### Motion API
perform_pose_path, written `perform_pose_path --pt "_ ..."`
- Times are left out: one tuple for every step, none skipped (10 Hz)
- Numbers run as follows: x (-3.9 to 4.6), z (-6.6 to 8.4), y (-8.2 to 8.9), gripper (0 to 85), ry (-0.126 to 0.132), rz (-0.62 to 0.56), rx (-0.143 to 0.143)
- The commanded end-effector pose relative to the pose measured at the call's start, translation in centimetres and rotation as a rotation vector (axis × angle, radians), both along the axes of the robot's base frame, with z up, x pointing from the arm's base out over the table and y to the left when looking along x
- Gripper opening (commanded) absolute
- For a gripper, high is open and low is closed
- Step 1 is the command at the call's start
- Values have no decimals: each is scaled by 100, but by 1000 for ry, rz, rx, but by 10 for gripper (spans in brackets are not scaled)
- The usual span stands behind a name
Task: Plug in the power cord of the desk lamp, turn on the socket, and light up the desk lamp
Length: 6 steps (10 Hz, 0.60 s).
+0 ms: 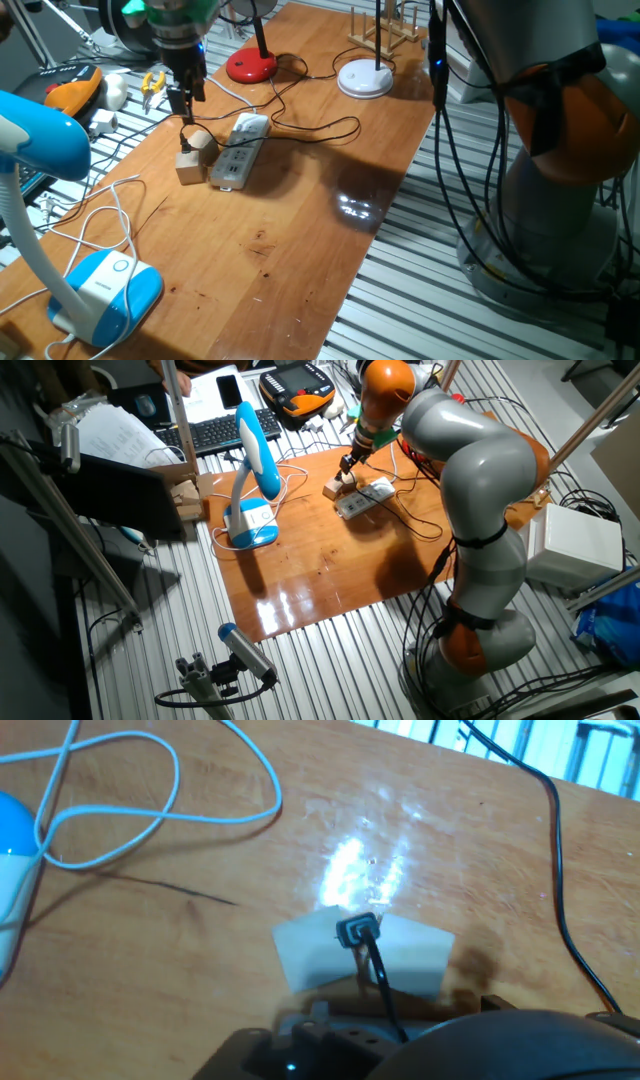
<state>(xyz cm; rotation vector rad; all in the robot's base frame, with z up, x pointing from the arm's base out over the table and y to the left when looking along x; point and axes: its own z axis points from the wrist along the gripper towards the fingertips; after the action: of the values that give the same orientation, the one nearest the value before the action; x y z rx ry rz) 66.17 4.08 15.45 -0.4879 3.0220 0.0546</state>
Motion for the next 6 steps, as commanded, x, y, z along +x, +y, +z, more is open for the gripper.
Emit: perform_pose_path --pt "3 -1 -6 680 1 6 -5" --pt "5 -3 -20 510 11 23 -9" --pt "1 12 -27 510 10 33 -24" --pt "1 12 -27 510 21 43 -31" --pt "1 12 -27 510 60 77 -53" --pt "1 12 -27 510 77 110 -58"
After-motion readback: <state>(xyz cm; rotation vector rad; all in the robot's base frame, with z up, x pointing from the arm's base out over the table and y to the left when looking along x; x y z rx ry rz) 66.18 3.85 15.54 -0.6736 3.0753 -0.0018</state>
